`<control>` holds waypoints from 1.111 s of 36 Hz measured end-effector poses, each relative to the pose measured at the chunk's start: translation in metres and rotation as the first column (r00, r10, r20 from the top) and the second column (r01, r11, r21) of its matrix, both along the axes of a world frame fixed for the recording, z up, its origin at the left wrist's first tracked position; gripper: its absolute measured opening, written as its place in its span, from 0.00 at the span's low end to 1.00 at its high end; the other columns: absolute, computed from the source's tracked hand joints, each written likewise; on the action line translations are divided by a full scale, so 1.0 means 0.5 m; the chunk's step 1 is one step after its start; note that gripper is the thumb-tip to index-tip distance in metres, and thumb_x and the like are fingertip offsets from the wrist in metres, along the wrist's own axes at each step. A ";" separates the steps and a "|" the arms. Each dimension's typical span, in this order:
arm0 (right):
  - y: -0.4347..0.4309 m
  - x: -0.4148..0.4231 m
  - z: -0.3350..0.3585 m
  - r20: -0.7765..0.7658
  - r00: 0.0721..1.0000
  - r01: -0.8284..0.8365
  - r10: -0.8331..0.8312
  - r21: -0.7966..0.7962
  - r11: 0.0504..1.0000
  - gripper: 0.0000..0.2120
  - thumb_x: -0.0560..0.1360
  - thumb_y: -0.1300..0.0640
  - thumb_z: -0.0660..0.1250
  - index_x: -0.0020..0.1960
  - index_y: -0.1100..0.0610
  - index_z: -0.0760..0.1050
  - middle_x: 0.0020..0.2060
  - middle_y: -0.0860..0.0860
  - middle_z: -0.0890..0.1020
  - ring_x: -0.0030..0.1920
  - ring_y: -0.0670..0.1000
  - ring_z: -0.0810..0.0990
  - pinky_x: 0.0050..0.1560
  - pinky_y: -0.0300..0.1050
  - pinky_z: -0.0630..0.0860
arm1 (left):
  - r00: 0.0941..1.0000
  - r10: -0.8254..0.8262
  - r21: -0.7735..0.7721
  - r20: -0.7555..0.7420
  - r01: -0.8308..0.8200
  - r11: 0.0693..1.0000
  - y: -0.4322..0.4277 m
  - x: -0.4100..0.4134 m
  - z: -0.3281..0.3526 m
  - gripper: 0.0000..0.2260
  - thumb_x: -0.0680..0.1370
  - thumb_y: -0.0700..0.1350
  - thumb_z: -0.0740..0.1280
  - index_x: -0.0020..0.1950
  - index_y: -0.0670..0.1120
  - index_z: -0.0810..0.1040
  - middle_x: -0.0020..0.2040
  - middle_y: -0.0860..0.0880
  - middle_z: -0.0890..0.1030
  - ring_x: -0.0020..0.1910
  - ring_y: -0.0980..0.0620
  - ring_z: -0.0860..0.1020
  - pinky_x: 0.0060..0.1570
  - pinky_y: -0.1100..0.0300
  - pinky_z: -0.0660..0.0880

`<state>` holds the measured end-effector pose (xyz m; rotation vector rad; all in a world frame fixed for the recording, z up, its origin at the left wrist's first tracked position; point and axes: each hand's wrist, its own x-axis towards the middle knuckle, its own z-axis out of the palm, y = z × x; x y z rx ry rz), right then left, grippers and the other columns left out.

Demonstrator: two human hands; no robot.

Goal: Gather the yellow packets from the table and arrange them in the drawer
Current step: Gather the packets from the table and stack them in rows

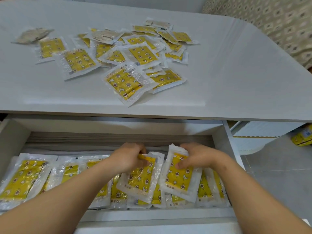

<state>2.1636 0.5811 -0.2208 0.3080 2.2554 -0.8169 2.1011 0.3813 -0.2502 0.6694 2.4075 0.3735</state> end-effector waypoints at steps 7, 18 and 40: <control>0.017 0.010 0.017 0.010 0.999 0.035 -0.035 -0.031 0.999 0.11 0.70 0.55 0.73 0.50 0.52 0.75 0.49 0.50 0.83 0.48 0.49 0.82 0.52 0.45 0.79 | 0.999 -0.019 0.087 -0.049 0.024 0.996 0.007 -0.007 0.033 0.10 0.75 0.53 0.69 0.51 0.50 0.75 0.42 0.55 0.75 0.42 0.56 0.73 0.37 0.65 0.68; 0.097 0.034 0.063 0.077 0.997 -0.028 0.029 -0.009 1.000 0.08 0.71 0.57 0.73 0.44 0.49 0.75 0.44 0.47 0.82 0.44 0.46 0.83 0.48 0.38 0.79 | 0.893 0.205 0.311 0.401 -0.343 0.887 0.051 0.015 0.056 0.12 0.73 0.44 0.71 0.55 0.51 0.74 0.54 0.51 0.78 0.47 0.53 0.77 0.46 0.64 0.73; 0.100 0.054 -0.006 -0.215 0.973 -0.022 0.087 0.285 0.958 0.12 0.75 0.62 0.63 0.38 0.48 0.68 0.43 0.48 0.75 0.47 0.50 0.75 0.38 0.37 0.69 | 0.972 -0.200 -0.163 -0.121 0.180 0.970 0.100 0.060 -0.012 0.20 0.78 0.55 0.61 0.68 0.48 0.68 0.67 0.48 0.66 0.67 0.46 0.62 0.64 0.54 0.61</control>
